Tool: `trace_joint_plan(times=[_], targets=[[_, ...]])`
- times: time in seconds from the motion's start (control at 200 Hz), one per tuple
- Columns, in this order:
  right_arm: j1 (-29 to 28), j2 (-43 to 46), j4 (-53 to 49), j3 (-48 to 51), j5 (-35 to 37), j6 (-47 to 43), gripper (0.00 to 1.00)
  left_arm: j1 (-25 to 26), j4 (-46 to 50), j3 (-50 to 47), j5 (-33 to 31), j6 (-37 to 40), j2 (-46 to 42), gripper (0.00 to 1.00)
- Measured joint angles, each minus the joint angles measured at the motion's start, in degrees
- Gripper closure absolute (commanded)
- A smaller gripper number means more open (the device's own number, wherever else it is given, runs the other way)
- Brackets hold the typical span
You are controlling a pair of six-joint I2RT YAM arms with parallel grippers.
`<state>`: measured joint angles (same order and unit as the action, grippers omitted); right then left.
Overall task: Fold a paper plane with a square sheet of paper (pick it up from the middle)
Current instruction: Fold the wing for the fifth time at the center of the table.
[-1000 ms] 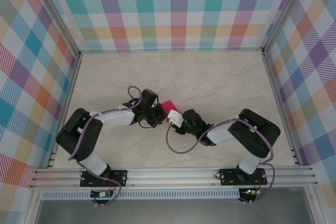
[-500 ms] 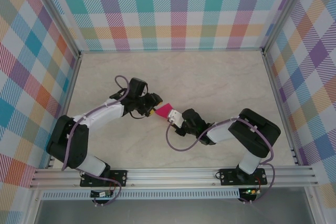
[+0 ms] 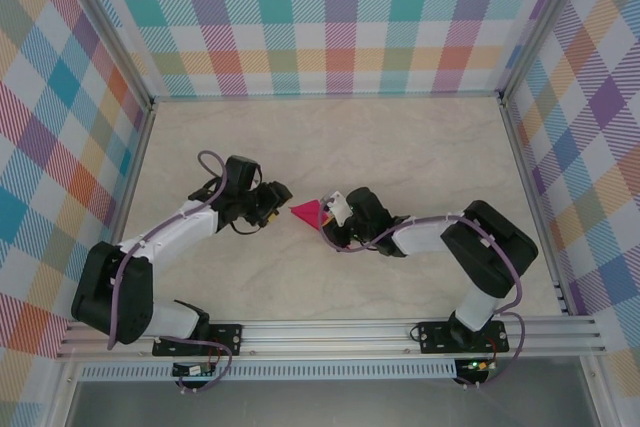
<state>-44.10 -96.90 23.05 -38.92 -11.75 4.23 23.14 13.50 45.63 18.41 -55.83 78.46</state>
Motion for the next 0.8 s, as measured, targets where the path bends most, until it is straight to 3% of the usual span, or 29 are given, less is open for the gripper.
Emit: trace_joint_plan(times=[0.285, 0.8], targets=[[1.7, 0.0, -2.7, -1.3, -5.2, 7.8, 1.00, 3.2, -9.6, -6.0, 2.6, -0.2, 0.3, 0.63], [5.9, -4.1, -3.5, -3.5, -14.8, 21.0, 1.00, 6.4, -21.0, -7.6, 3.6, -0.3, 8.5, 0.66]])
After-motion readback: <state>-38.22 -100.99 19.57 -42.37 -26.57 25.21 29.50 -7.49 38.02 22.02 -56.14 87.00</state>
